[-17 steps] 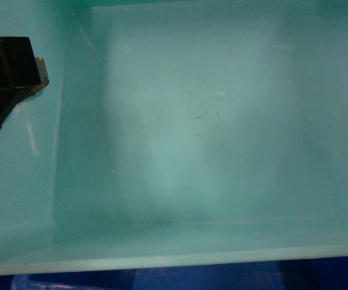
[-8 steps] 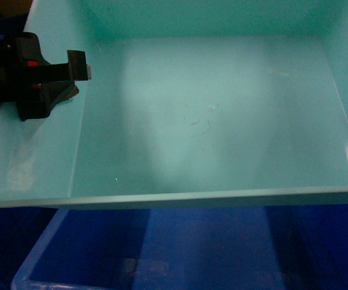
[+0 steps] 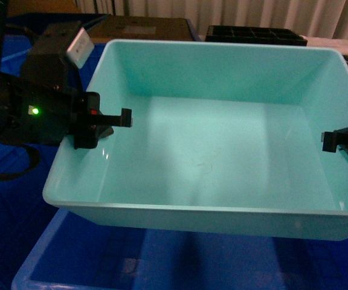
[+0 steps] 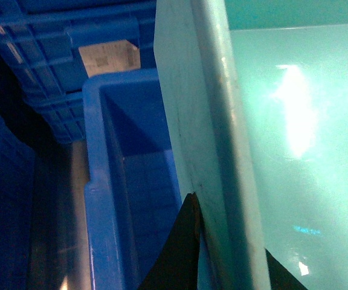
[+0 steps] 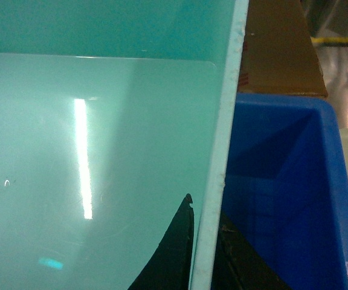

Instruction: Stack blue boxes stably on right

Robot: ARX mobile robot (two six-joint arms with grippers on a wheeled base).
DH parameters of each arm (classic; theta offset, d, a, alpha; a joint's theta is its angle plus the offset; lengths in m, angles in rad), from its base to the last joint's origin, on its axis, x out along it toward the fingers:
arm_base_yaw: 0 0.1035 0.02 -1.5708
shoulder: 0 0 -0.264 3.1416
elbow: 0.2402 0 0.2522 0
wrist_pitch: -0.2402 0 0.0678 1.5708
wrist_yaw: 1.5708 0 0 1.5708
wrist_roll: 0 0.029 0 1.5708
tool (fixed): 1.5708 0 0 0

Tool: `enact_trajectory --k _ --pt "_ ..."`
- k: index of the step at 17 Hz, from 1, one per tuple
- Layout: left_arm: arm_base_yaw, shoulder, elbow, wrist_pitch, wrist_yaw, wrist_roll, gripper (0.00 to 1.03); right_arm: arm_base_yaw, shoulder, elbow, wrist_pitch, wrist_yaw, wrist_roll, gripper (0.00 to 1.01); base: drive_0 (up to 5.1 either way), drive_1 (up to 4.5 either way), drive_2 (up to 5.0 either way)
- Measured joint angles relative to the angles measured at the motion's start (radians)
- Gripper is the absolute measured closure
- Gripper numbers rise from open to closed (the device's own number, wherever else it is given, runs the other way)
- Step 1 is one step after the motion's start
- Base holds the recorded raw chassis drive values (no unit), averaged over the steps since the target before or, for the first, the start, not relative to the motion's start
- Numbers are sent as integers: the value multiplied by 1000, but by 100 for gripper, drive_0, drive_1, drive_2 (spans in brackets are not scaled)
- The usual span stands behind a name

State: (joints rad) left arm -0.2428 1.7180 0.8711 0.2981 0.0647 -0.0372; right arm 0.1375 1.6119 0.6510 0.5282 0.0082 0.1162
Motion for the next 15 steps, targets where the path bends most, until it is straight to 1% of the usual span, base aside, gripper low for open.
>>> enact_trajectory --k 1,2,4,5,6,7,9,10,11,15 --pt "10 49 31 -5 11 0 97 2 44 27 -4 5 0 94 0 0 0" --pt "22 99 77 -38 26 0 97 12 99 72 -19 12 0 94 0 0 0" --pt "65 204 205 -95 42 16 97 42 220 210 -51 33 -2 94 0 0 0" --pt "76 226 233 -108 47 19 97 53 253 250 -65 46 -3 94 0 0 0" --pt "85 259 271 -133 50 30 97 60 288 295 -92 53 -3 94 0 0 0" --pt "84 274 280 -149 50 32 97 64 309 314 -112 63 0 94 0 0 0" --pt "70 279 279 -168 46 36 97 64 316 312 -133 68 8 94 0 0 0" --pt "53 277 278 -167 30 37 97 55 314 305 -135 71 18 94 0 0 0" --pt "36 261 265 -163 23 35 97 43 298 287 -131 72 18 94 0 0 0" --pt "6 243 203 -156 9 -12 97 26 264 232 -140 71 14 94 0 0 0"
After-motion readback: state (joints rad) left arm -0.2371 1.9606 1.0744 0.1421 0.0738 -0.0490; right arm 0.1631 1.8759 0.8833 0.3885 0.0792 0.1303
